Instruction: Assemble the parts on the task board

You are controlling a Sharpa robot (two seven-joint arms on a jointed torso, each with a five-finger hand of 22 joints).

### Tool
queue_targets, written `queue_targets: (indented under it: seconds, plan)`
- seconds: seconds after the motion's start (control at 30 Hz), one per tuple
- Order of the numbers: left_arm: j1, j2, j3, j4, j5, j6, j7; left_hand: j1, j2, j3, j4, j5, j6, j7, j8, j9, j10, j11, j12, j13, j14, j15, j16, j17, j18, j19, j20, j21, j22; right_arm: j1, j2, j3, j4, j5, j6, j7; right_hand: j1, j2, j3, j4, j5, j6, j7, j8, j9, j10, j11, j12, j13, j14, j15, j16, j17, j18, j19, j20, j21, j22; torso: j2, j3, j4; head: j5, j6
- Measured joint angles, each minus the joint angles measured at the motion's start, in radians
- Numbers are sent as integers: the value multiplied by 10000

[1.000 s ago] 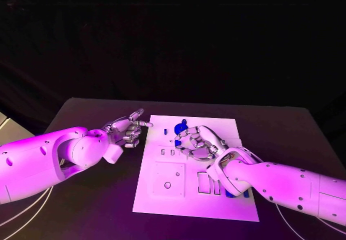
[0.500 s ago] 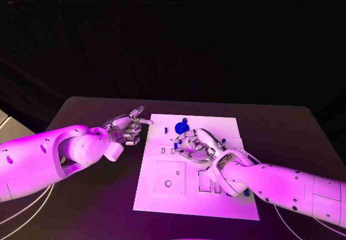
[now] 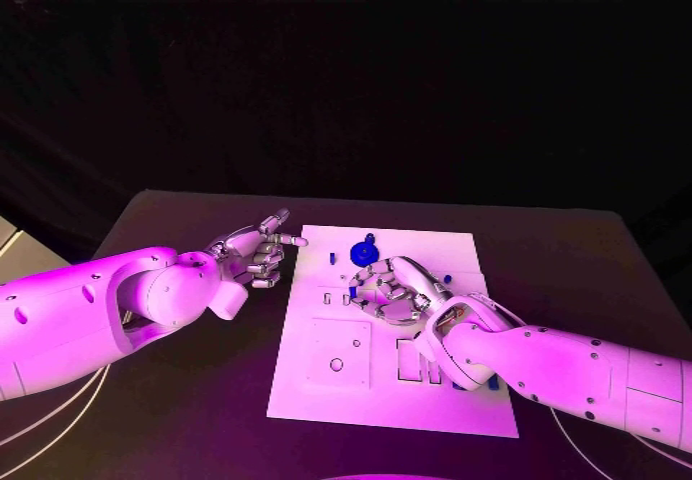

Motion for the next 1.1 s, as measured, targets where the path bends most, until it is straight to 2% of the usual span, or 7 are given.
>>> queue_targets:
  seconds: [1.1]
  plan:
    - [1, 23, 0, -9, -135, 6, -2, 0, 0, 0, 0, 0, 1, 0, -34, -8, -35, 35, 0, -16, 0, 0, 0, -3, 0, 0, -1, 0, 1, 48, 1, 29, 70, -716, 401, -813, 0, -2, -11, -11, -43, 7, 5, 8, 14, 0, 0, 0, -3, 0, 0, 0, -2, 0, 0, 0, 0, 5, 0, 0, -6, 1, -78]
